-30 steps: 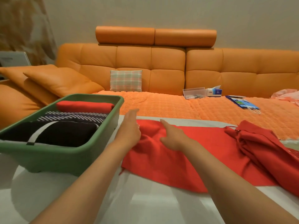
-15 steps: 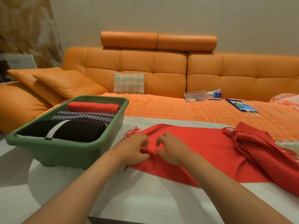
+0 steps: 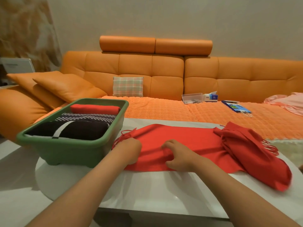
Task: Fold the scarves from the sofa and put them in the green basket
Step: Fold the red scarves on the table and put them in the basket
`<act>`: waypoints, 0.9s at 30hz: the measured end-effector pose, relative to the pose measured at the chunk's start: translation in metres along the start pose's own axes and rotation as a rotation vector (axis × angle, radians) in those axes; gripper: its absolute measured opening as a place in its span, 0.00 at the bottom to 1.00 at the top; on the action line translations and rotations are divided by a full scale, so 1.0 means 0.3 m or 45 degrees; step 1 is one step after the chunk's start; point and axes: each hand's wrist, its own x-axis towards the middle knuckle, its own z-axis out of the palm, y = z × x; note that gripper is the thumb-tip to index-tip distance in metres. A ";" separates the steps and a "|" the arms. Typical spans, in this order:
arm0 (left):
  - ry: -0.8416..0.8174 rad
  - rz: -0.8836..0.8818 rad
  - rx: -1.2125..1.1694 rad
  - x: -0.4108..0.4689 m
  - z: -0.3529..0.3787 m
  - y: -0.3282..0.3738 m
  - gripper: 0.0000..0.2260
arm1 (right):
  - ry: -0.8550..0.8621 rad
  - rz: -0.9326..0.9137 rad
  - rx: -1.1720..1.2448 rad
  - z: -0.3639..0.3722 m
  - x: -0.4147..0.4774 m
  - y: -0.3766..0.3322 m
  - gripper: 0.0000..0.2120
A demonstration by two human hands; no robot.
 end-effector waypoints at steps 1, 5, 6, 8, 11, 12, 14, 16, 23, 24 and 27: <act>0.114 0.069 -0.077 0.005 0.001 0.023 0.13 | 0.025 0.034 -0.026 -0.009 -0.014 0.013 0.25; 0.219 0.332 -0.514 0.052 0.049 0.138 0.13 | 0.079 0.300 -0.209 -0.085 -0.076 0.087 0.10; 0.162 0.359 -0.542 0.065 0.067 0.164 0.15 | 0.036 0.387 -0.267 -0.106 -0.099 0.109 0.09; 0.059 0.355 -0.521 0.089 0.095 0.209 0.20 | -0.126 0.528 -0.377 -0.140 -0.156 0.160 0.11; 0.008 0.251 -0.409 0.124 0.108 0.257 0.20 | -0.212 0.614 -0.393 -0.174 -0.230 0.235 0.16; 0.016 0.212 -0.365 0.130 0.102 0.274 0.20 | -0.181 0.605 -0.395 -0.181 -0.244 0.254 0.16; 0.056 0.137 -0.280 0.135 0.089 0.308 0.19 | -0.149 0.580 -0.436 -0.192 -0.262 0.274 0.15; 0.112 0.109 -0.216 0.141 0.090 0.339 0.21 | -0.204 0.565 -0.501 -0.200 -0.275 0.275 0.15; -0.341 0.167 -0.326 0.146 0.091 0.312 0.49 | -0.324 0.682 -0.569 -0.226 -0.292 0.266 0.18; -0.340 0.185 -0.334 0.137 0.085 0.299 0.50 | -0.265 0.673 -0.586 -0.225 -0.281 0.257 0.20; -0.188 0.180 -0.406 0.114 0.084 0.259 0.42 | 0.031 0.534 -0.527 -0.182 -0.231 0.216 0.21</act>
